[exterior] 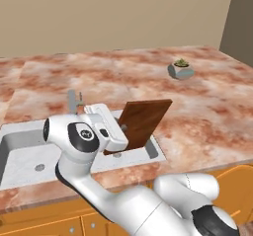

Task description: Move the cutting board and knife to the sink. Then move spray from the cabinet to the counter.

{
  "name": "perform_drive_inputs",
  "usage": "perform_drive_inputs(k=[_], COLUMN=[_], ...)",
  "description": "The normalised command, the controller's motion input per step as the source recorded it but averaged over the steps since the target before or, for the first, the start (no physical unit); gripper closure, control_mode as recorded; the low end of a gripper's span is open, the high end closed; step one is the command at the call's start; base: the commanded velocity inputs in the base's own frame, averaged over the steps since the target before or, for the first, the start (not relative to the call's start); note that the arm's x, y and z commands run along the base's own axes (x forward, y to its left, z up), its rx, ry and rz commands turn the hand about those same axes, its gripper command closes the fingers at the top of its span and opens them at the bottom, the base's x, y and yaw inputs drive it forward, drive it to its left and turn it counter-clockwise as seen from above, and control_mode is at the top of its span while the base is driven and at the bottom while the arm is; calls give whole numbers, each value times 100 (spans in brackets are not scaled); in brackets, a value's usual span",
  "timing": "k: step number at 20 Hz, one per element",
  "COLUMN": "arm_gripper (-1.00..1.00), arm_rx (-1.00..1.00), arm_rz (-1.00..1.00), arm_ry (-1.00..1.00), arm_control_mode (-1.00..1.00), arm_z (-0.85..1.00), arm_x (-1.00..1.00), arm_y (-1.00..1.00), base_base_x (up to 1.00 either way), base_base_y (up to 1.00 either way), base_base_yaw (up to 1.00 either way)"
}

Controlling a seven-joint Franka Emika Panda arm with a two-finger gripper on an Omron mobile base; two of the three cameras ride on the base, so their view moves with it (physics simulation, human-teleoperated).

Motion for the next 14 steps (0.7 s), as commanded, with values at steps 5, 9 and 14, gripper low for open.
perform_drive_inputs(k=[5, 9, 14], arm_gripper=[100, 100, 100], arm_rx=[0, 0, 0], arm_rz=[0, 0, 0], arm_ry=[0, 0, 0], arm_control_mode=[100, 100, -100], arm_z=[0, 0, 0], arm_x=[0, 0, 2], arm_y=[0, 0, 0], base_base_x=[8, 0, 0], base_base_y=[57, 8, 0], base_base_yaw=[-9, -3, 0])
